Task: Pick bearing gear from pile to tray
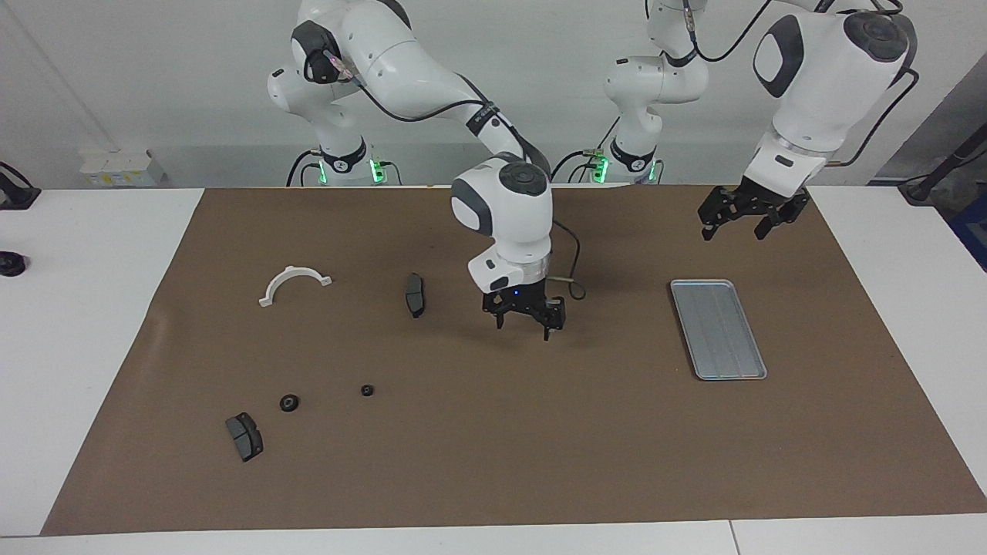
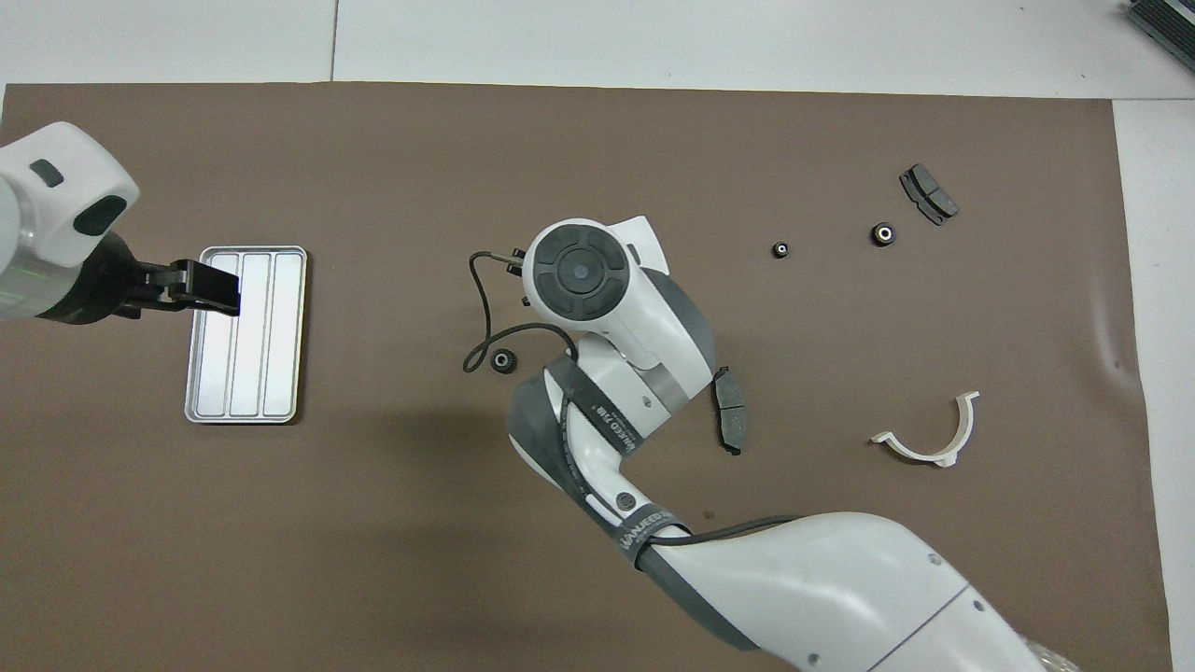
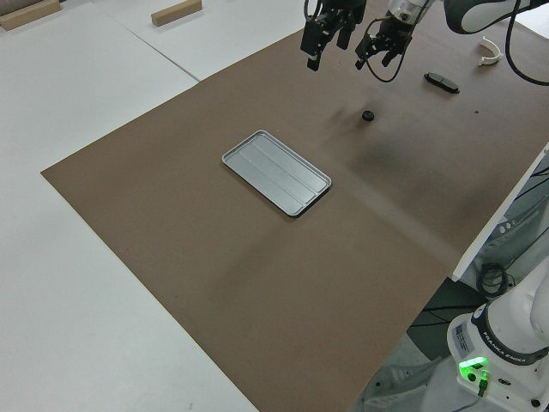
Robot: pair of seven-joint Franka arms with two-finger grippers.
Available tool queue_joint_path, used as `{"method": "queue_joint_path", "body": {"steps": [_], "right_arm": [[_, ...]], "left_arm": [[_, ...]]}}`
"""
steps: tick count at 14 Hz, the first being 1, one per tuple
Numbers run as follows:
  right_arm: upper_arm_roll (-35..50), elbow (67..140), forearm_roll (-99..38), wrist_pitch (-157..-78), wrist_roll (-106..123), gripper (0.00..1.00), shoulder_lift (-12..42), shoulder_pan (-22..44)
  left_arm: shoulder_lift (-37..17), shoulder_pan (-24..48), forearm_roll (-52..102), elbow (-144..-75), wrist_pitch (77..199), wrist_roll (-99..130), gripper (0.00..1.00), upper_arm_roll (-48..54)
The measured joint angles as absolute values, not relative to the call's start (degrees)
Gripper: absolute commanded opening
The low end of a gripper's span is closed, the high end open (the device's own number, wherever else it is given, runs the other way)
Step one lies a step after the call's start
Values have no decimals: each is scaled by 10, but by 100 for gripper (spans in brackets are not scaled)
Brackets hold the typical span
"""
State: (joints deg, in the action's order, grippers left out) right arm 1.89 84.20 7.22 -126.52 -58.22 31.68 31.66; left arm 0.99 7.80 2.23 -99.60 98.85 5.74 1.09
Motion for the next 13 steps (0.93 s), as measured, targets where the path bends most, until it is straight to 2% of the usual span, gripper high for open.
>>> {"method": "queue_joint_path", "body": {"steps": [4, 7, 10, 13], "right_arm": [[19, 975, 71, -1262, -443, 100, 196, 230], [19, 1054, 71, -1262, -358, 100, 127, 176], [19, 1090, 68, -1262, -259, 100, 97, 118], [19, 1094, 42, -1262, -151, 100, 96, 65]], "left_arm": [[-4, 184, 23, -1042, 1047, 191, 100, 16], [-43, 235, 23, -1094, 1166, 254, 97, 17], [-76, 253, 23, -1136, 1248, 262, 94, 17], [-115, 275, 23, -1142, 1302, 276, 87, 17]]}}
